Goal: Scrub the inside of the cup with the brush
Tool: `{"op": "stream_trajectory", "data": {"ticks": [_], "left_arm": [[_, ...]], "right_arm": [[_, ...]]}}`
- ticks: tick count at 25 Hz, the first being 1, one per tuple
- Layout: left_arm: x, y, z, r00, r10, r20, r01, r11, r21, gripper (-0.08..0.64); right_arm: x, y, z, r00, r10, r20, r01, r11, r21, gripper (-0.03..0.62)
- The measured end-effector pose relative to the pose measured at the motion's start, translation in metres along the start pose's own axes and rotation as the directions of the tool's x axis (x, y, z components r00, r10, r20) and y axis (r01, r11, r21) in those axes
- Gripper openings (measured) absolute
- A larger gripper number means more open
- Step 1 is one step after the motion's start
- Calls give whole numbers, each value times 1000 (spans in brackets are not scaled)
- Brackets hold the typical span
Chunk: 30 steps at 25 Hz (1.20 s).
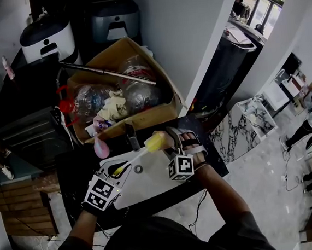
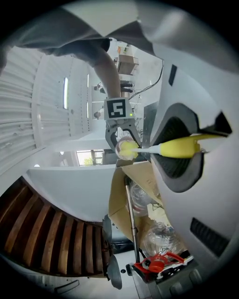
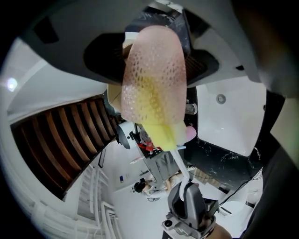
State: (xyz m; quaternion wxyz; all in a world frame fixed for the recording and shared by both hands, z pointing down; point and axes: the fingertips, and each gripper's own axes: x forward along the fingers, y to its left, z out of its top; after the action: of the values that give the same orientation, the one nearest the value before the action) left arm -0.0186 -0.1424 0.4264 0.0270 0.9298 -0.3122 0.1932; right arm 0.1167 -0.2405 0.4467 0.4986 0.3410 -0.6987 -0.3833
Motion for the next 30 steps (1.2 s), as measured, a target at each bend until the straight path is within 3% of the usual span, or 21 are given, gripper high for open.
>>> {"op": "stream_trajectory", "data": {"ticks": [12, 21, 30], "left_arm": [[8, -16, 9, 985, -161, -57, 165, 984, 75, 37], [22, -20, 25, 984, -152, -88, 166, 971, 173, 38], [19, -28, 25, 977, -193, -89, 205, 967, 154, 37]], "right_arm": [[-20, 4, -4, 999, 21, 32, -16, 988, -156, 362], [-32, 17, -4, 999, 31, 12, -27, 969, -246, 360], [-38, -8, -3, 1000, 2, 12, 1, 972, -235, 360]]}}
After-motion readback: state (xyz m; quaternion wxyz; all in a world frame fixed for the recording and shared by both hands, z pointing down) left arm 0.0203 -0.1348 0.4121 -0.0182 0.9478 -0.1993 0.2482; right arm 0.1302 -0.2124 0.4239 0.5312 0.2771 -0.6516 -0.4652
